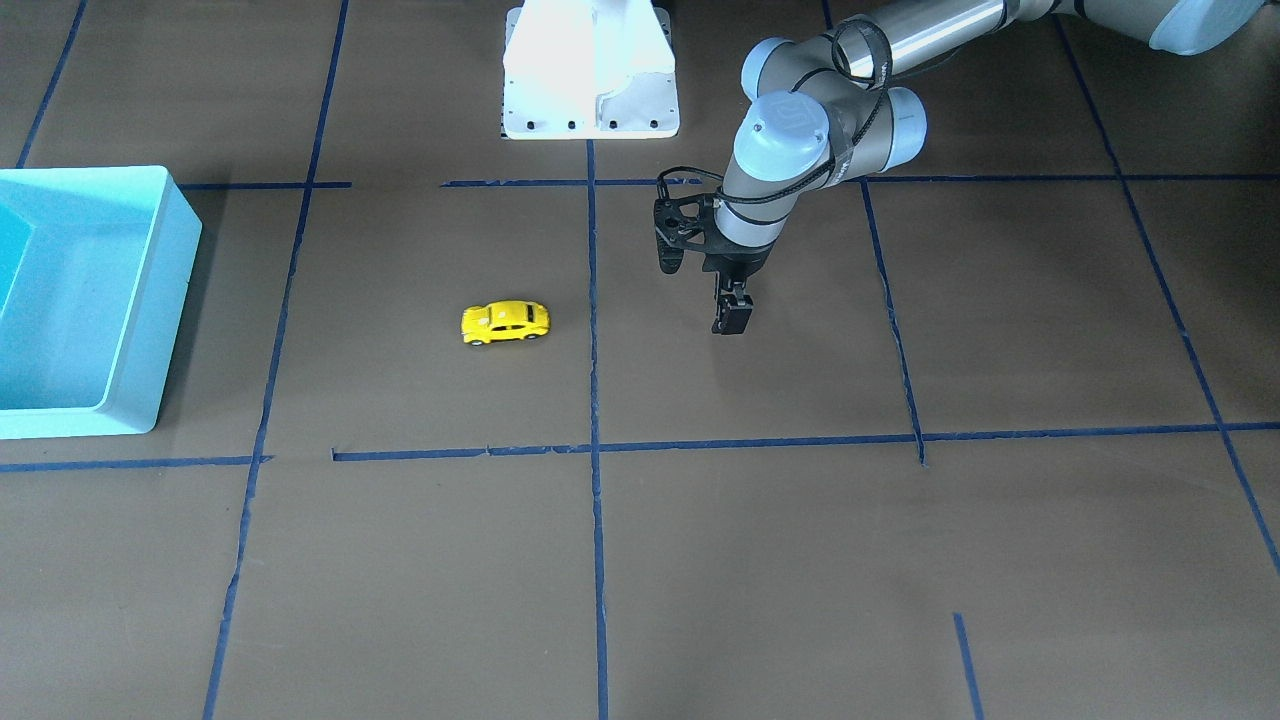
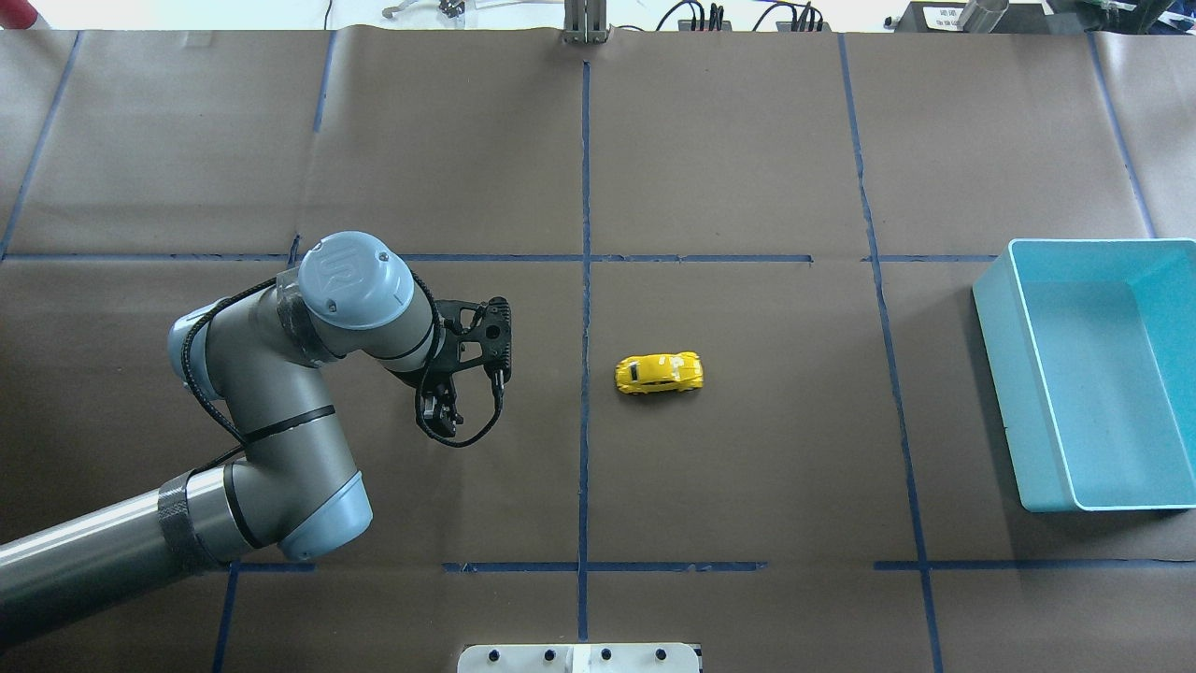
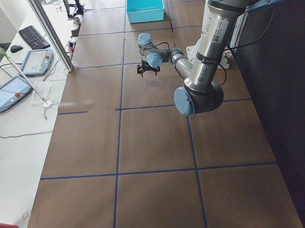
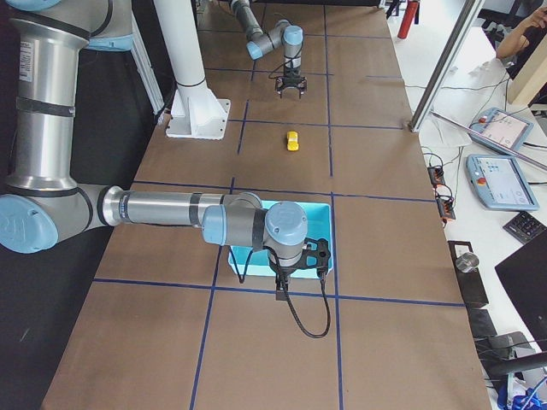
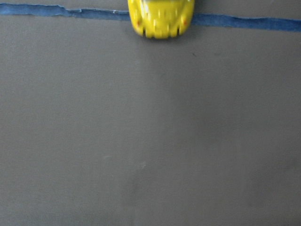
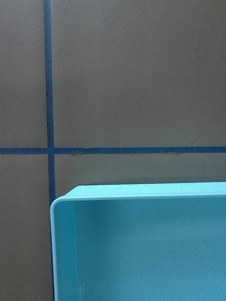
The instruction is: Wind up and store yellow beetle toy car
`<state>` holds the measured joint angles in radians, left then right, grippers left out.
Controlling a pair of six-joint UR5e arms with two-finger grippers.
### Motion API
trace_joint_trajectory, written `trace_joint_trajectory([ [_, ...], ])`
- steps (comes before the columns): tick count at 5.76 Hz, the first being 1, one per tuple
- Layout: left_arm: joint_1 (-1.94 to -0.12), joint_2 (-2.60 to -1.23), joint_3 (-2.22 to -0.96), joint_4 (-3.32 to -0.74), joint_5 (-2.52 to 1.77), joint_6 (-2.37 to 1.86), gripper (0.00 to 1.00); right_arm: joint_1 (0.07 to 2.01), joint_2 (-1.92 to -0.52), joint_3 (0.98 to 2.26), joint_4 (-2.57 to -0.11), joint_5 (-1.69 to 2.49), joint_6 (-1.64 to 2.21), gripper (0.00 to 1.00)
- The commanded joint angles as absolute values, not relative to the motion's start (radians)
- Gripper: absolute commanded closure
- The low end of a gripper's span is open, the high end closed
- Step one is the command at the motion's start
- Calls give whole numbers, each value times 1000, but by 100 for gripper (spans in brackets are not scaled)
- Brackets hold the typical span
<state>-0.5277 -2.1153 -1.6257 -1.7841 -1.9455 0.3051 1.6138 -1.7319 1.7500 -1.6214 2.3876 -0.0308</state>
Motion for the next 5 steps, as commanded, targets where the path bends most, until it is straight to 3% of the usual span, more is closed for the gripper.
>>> trace_joint_trajectory([
  [1,-528,-2115,-1626,-1783,-1945,305,0,1614,-1732,1749,-1621,2387,-31,0],
  [5,-685,-2034,-1723,-1712,-2050,304,0,1614,-1732,1749,-1621,2388,-32,0],
])
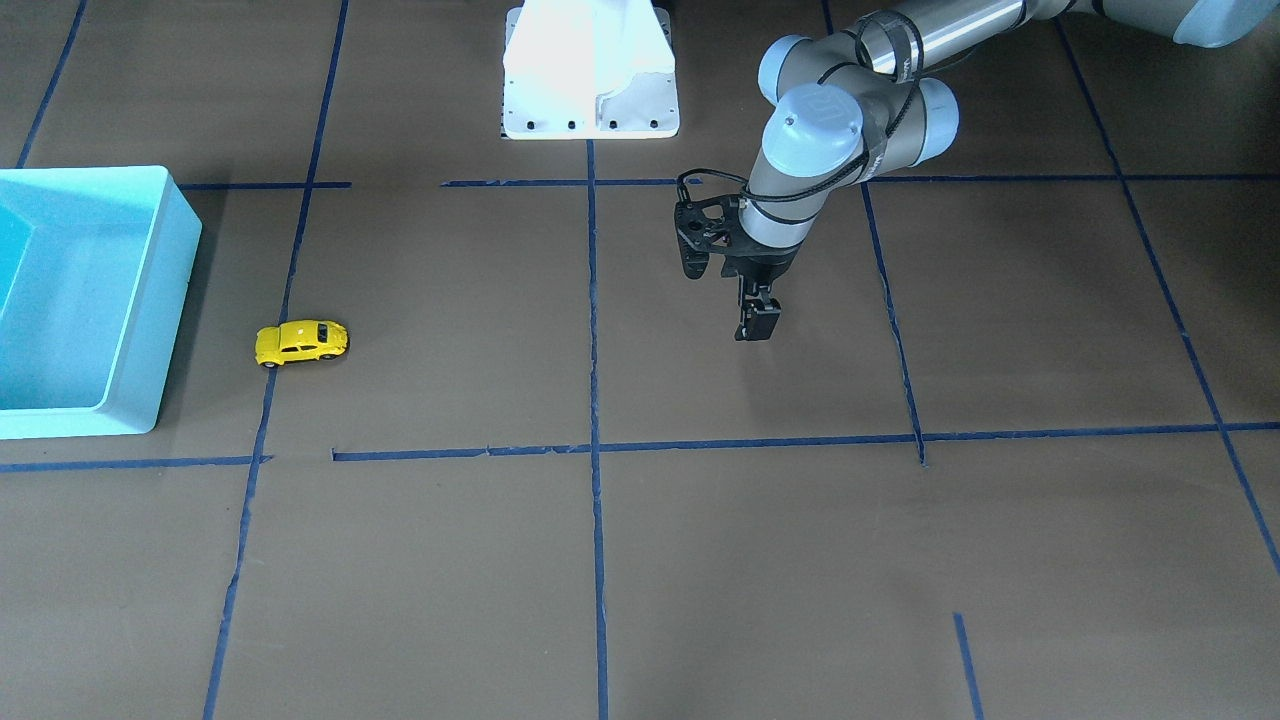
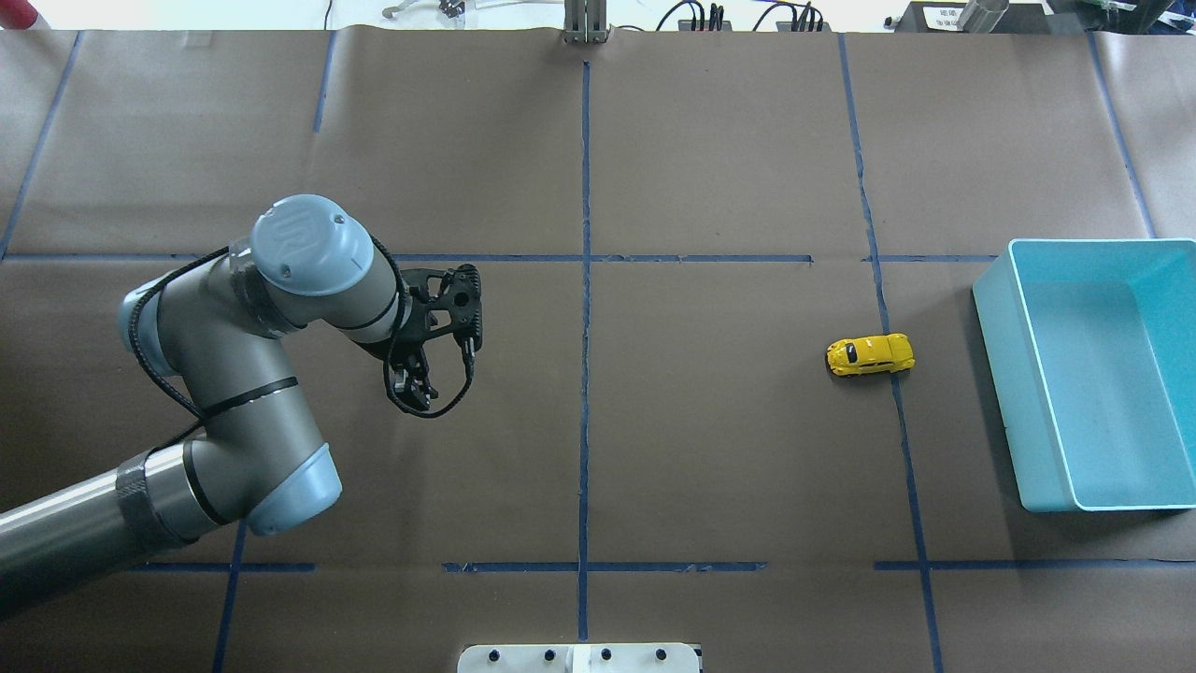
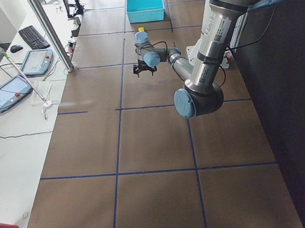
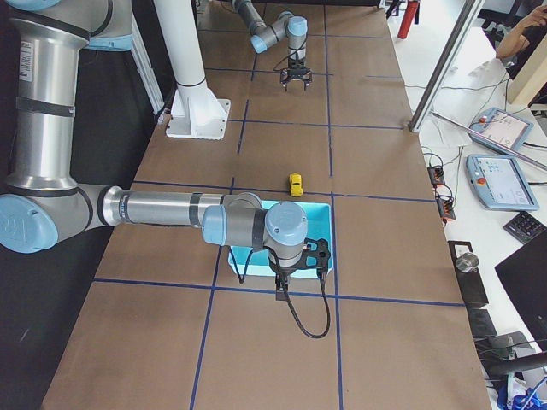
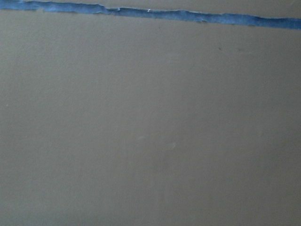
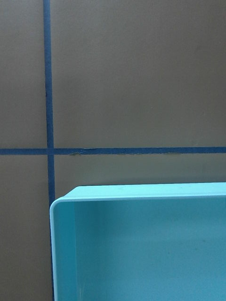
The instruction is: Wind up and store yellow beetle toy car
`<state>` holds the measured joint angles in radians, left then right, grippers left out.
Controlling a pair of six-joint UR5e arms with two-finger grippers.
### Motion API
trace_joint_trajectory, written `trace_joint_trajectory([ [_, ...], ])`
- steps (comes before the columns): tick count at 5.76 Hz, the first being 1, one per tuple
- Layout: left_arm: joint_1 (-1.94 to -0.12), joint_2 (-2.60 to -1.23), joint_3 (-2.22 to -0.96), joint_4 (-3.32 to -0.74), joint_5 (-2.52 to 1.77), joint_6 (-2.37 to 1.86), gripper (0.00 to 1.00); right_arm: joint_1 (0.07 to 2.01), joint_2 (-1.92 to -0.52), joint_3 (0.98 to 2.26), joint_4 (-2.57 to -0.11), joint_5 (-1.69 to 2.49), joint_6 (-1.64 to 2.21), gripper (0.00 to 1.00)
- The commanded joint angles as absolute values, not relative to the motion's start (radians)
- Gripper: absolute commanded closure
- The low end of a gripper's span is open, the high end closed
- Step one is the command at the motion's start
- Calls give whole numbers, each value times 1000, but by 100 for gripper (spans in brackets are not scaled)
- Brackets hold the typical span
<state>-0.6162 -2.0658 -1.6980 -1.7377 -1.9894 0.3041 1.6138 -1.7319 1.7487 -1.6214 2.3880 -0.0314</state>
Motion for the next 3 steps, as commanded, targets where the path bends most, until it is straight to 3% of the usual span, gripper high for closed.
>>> trace_joint_trajectory([
  [1,-784,-1979,-1723,-1709,-2159,301,0,1614,-1732,1749,-1621,2388,-32,0],
  [3,-966,-1876,-1723,-1628,-2247,302,0,1614,-1732,1750,-1608,2388,-37,0],
])
